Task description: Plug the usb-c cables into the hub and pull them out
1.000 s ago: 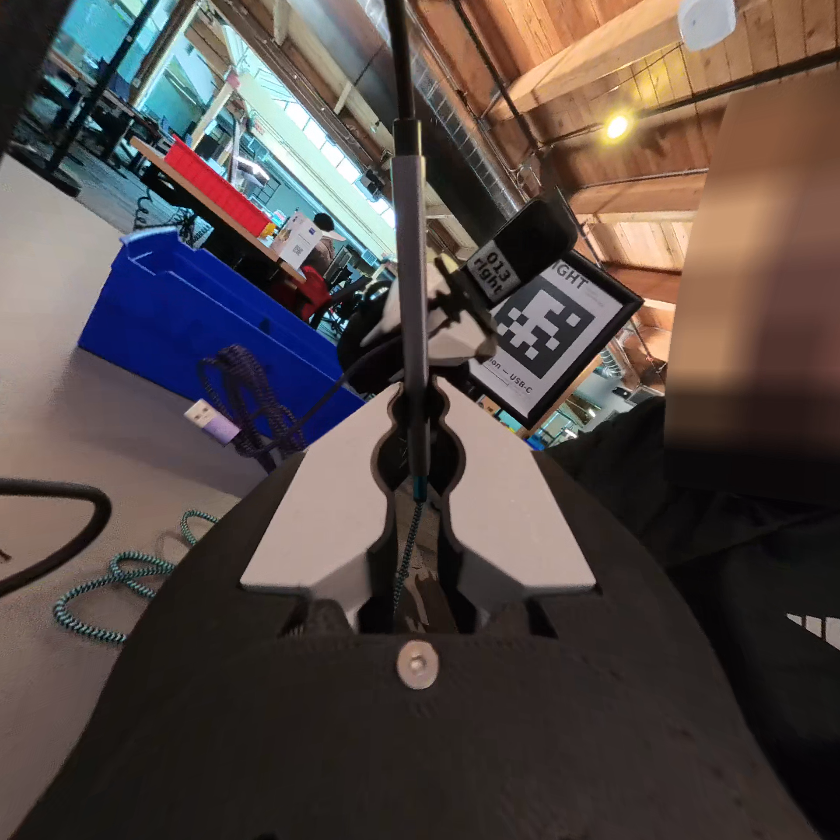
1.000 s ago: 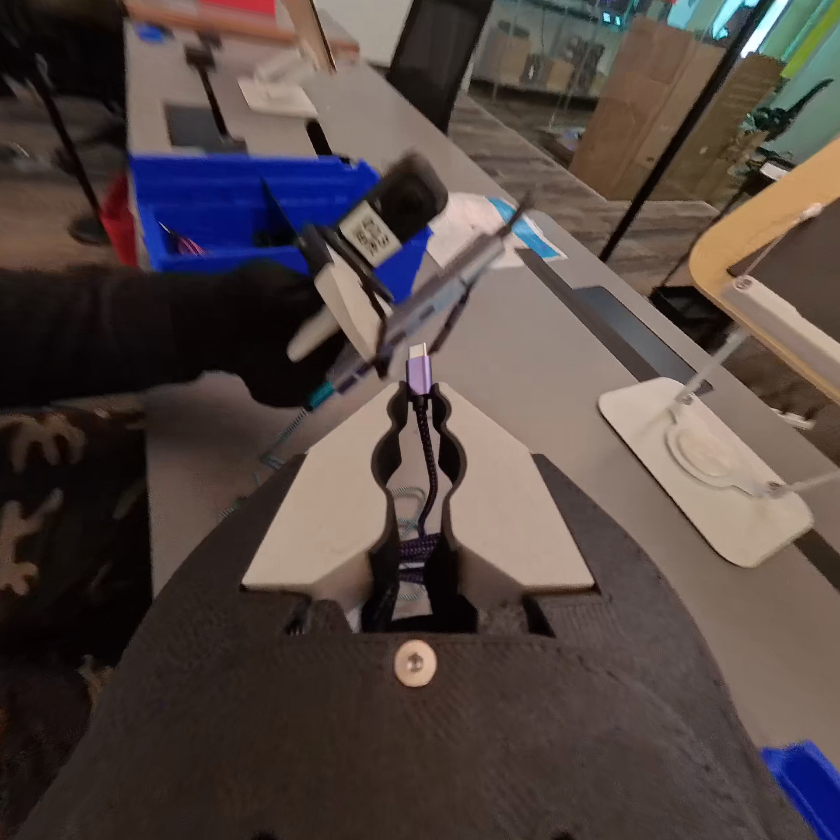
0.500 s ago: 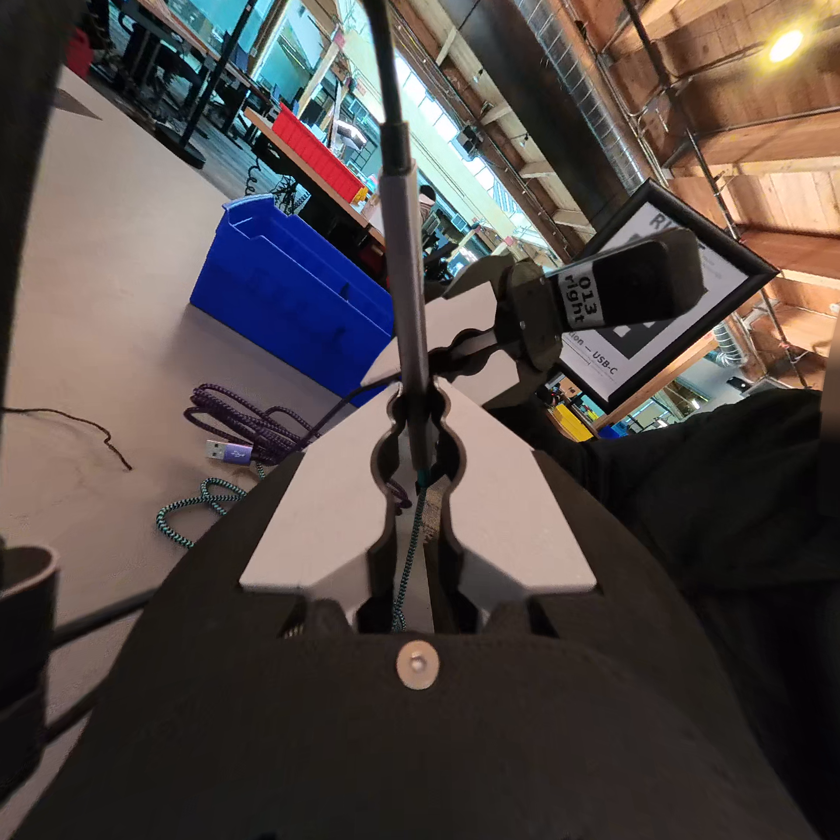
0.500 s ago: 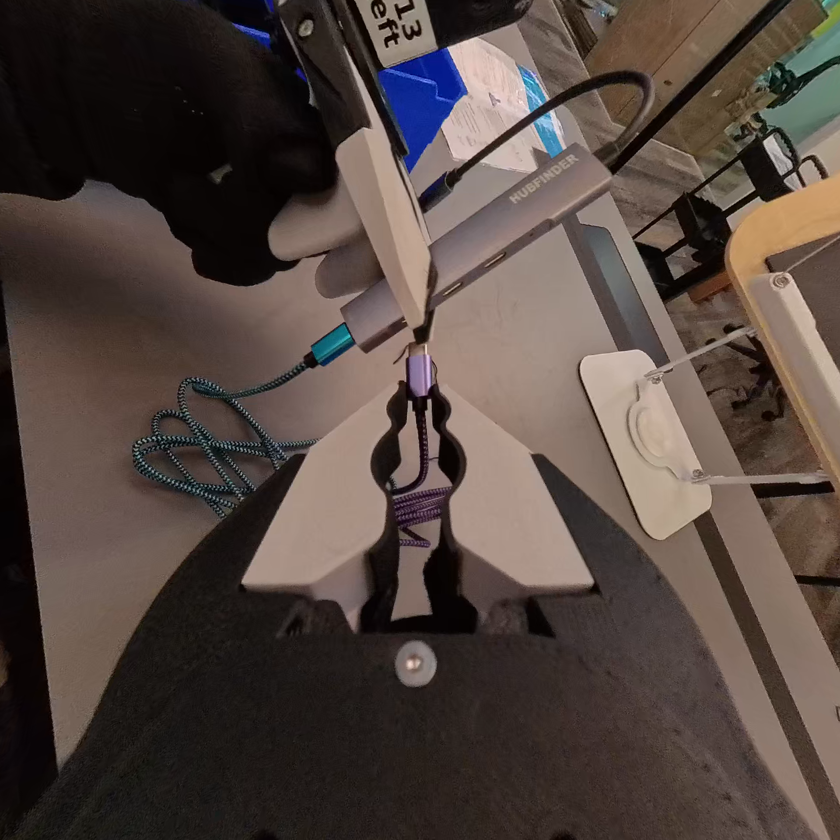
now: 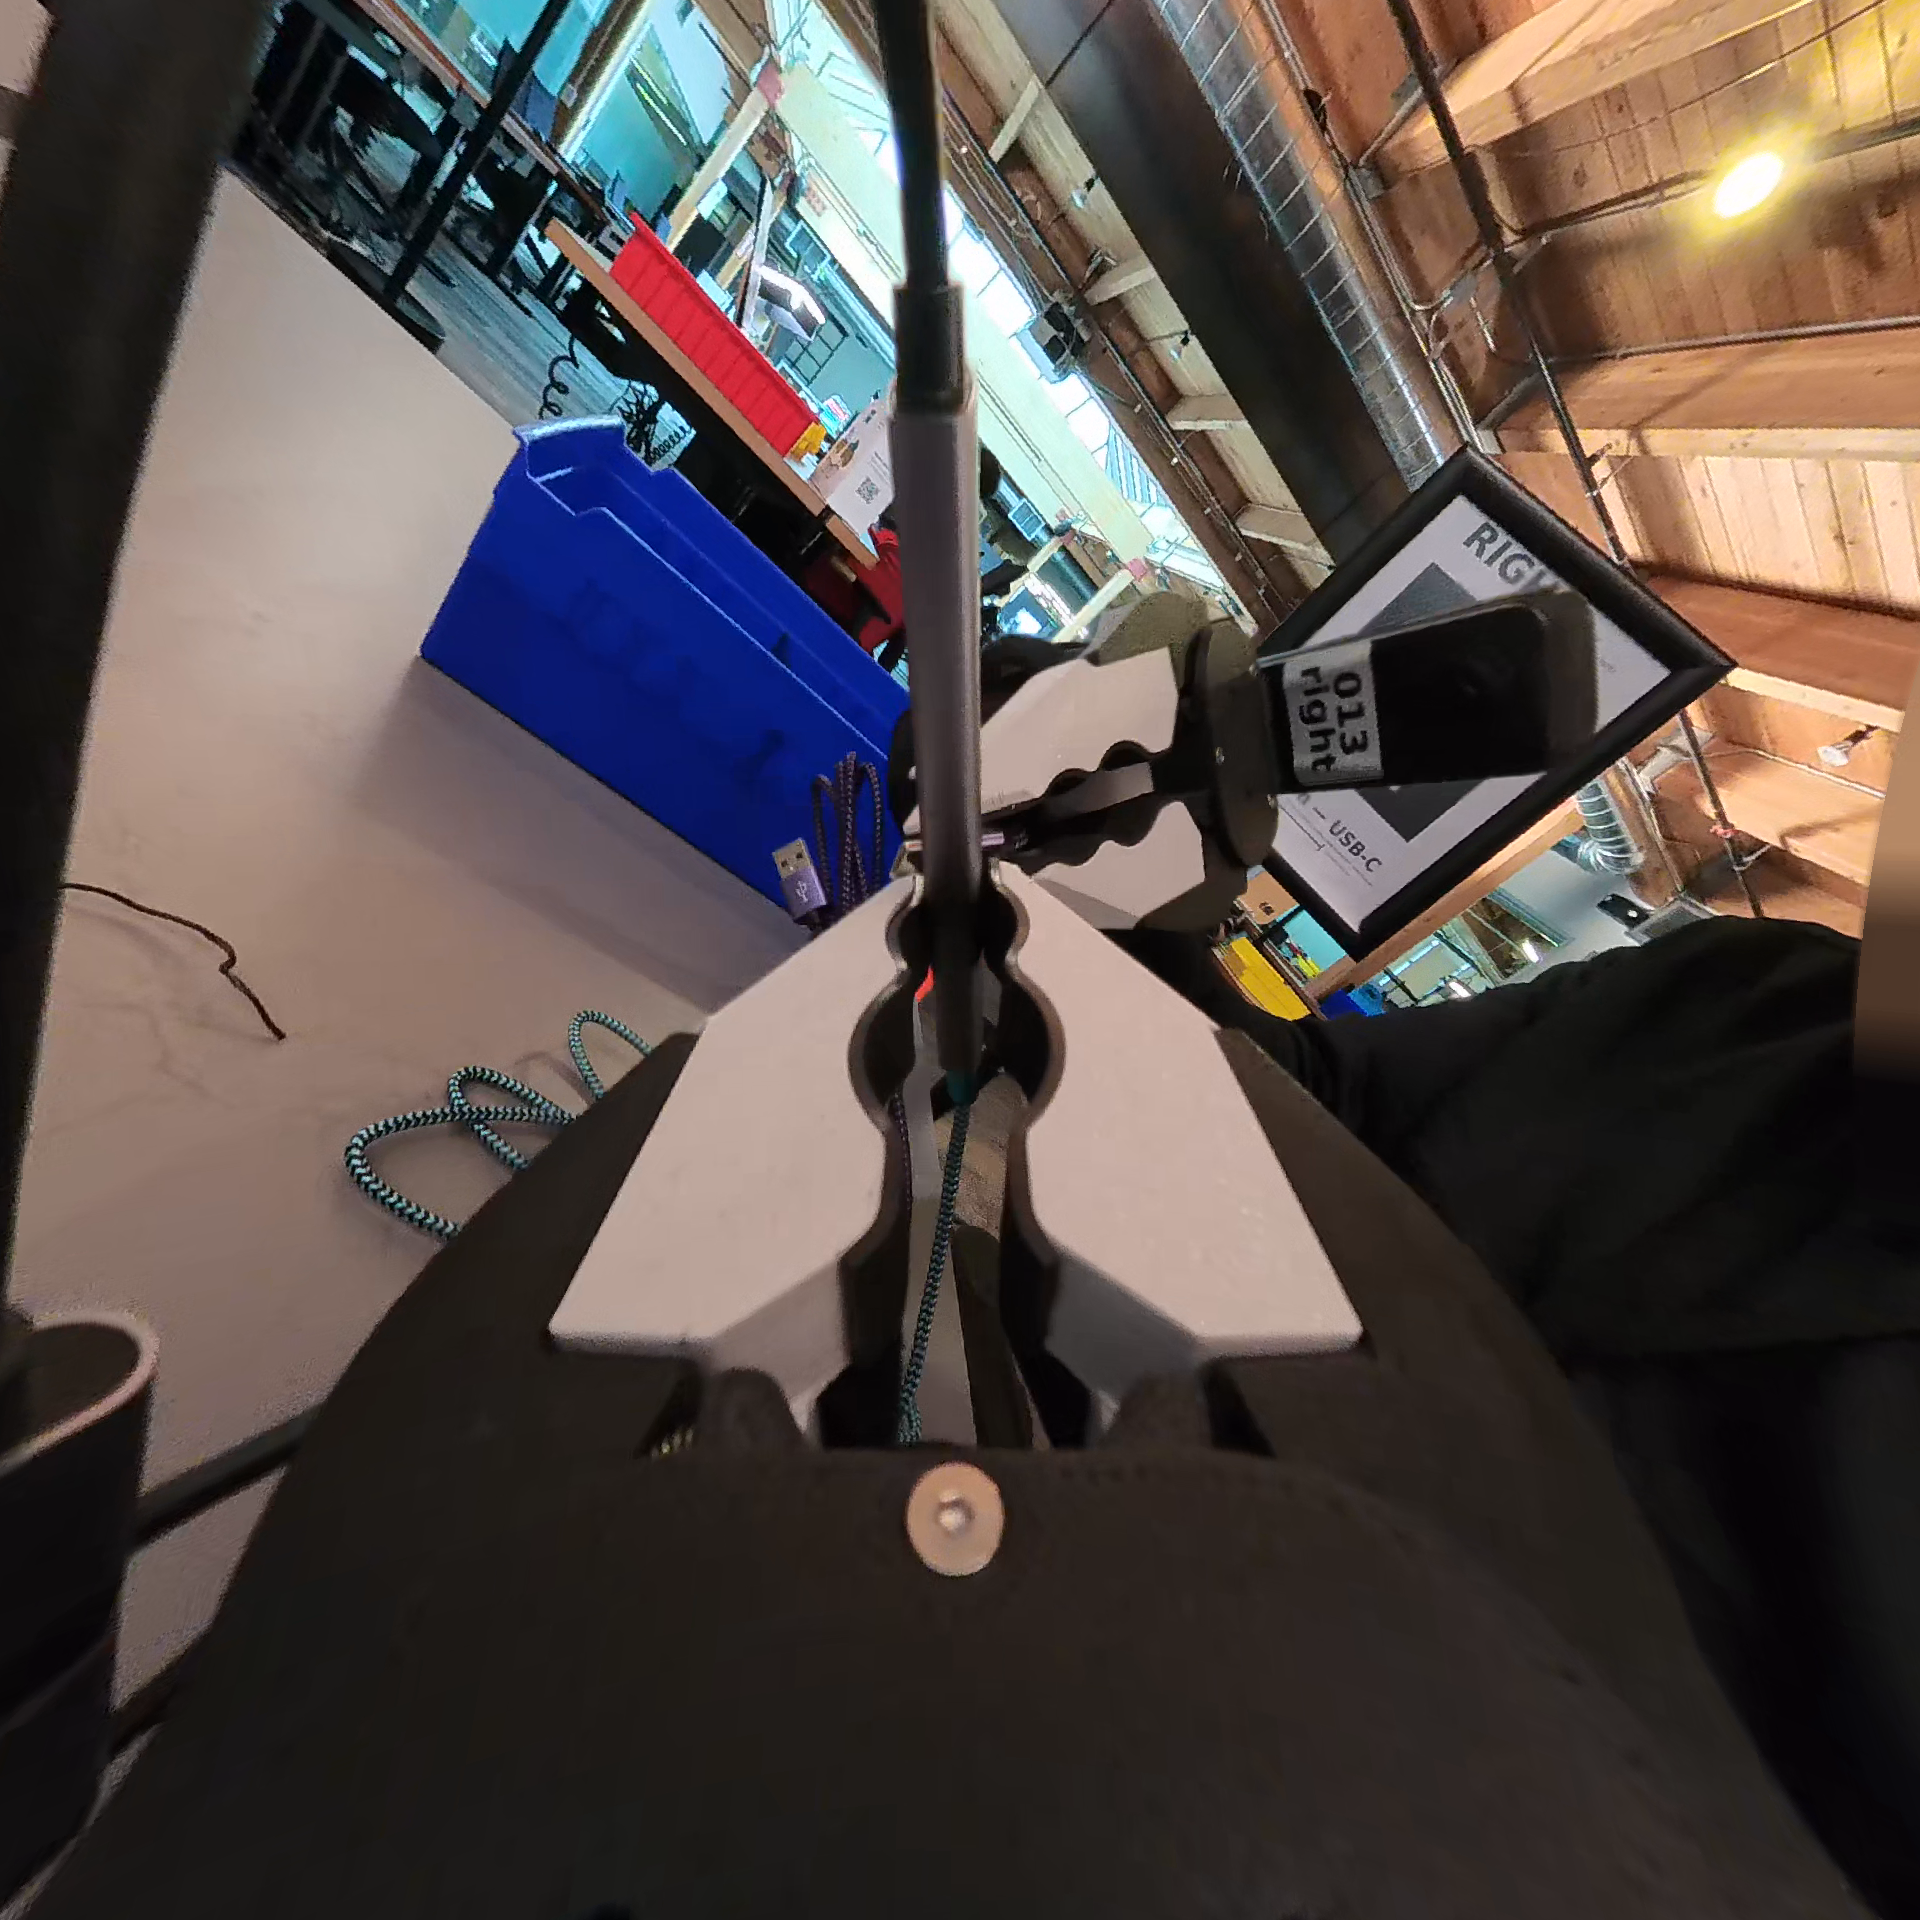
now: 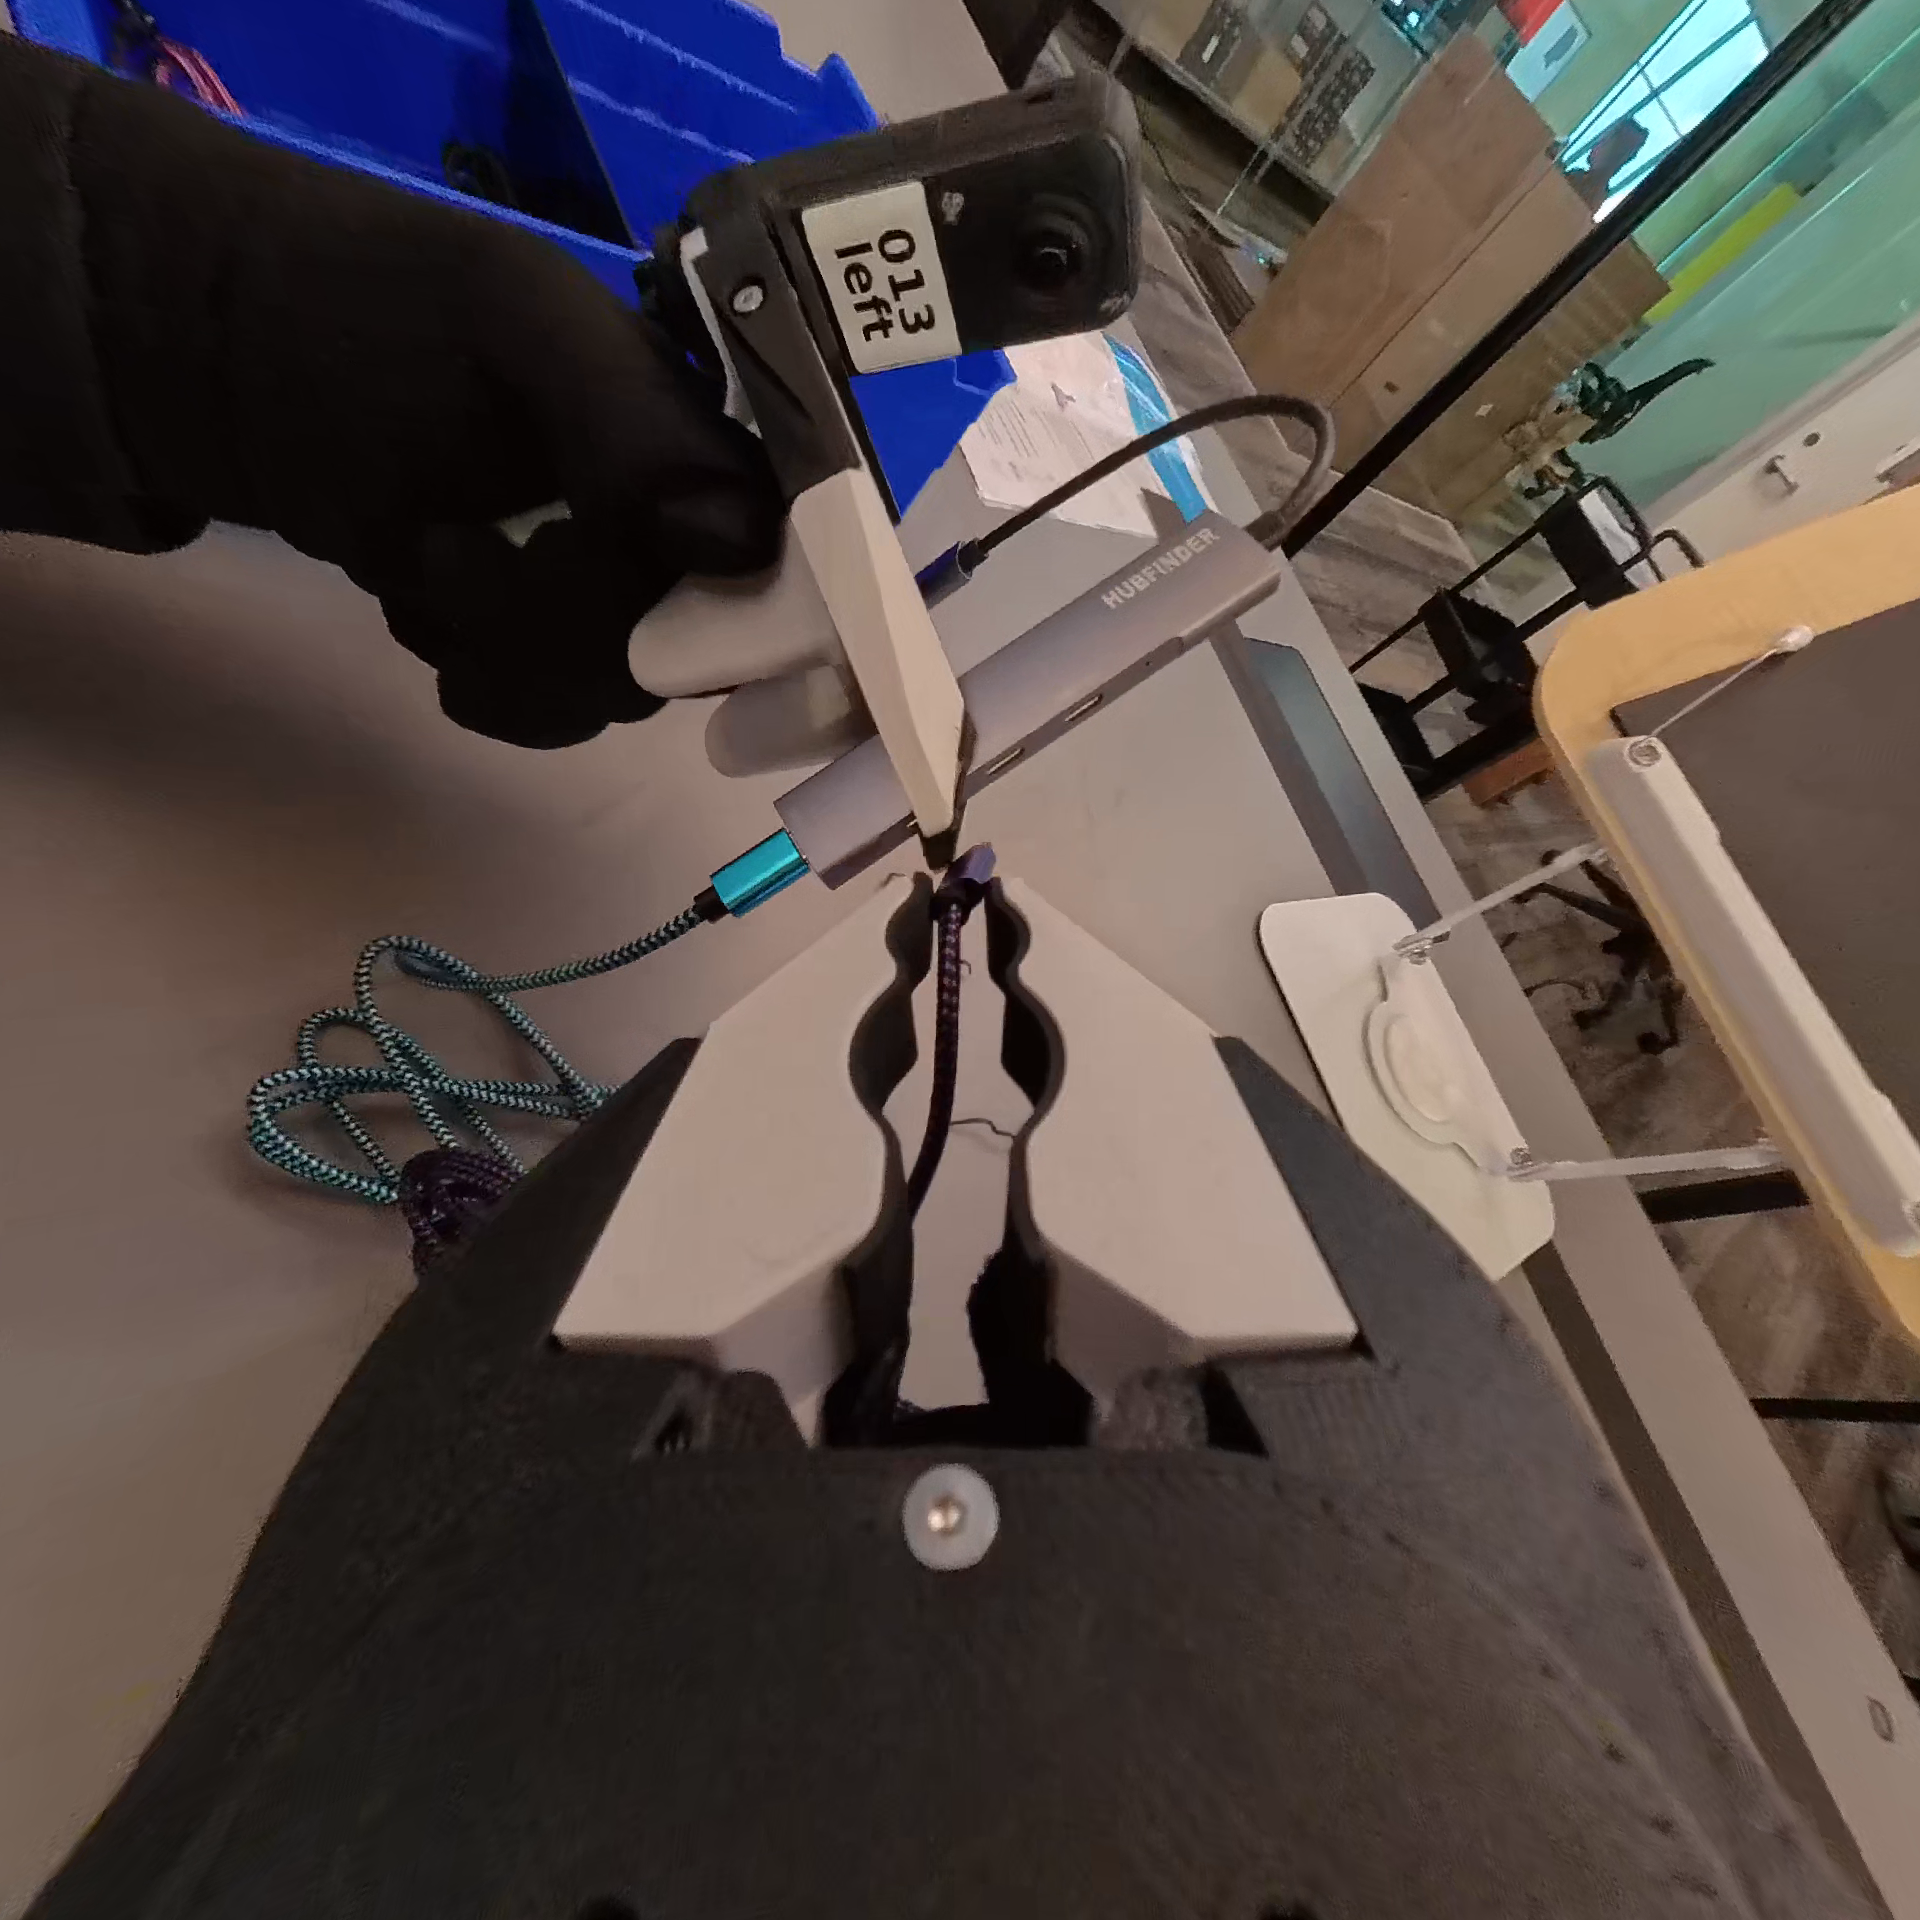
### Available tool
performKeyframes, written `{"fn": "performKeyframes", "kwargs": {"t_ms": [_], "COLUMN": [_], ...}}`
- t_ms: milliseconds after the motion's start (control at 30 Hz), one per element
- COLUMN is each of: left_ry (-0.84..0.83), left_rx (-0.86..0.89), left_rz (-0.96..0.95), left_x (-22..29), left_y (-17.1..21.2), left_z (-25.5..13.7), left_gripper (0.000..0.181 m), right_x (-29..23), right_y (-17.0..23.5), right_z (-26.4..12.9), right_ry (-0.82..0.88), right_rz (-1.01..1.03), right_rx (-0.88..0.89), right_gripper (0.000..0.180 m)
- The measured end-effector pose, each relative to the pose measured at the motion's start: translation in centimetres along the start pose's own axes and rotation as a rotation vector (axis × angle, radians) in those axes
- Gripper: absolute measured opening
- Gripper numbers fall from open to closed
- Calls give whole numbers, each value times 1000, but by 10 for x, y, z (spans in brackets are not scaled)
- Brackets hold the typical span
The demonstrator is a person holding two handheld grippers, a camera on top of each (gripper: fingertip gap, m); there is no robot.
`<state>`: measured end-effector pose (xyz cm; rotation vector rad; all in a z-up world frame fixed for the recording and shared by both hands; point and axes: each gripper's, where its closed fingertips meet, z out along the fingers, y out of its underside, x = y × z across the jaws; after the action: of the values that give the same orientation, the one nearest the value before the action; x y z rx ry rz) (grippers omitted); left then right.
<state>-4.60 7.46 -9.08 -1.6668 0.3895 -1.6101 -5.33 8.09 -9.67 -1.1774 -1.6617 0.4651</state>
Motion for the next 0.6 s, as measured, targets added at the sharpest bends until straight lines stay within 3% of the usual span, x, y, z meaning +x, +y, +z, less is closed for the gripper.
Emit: {"fn": "performKeyframes", "kwargs": {"t_ms": [167, 433, 600], "left_ry": [5, -95, -38], "left_rx": [-34, -7, 5], "left_rz": [-25, 52, 36], "left_x": [-4, -16, -13], "left_y": [3, 0, 4], "left_z": [2, -3, -2], "left_gripper": [7, 10, 11], "right_x": [2, -5, -10], "right_y": [2, 15, 13], "right_z": [3, 8, 9], "right_ry": [46, -46, -108], "right_rz": [-74, 68, 137], "right_rx": [-24, -6, 37], "right_gripper": [6, 7, 7]}}
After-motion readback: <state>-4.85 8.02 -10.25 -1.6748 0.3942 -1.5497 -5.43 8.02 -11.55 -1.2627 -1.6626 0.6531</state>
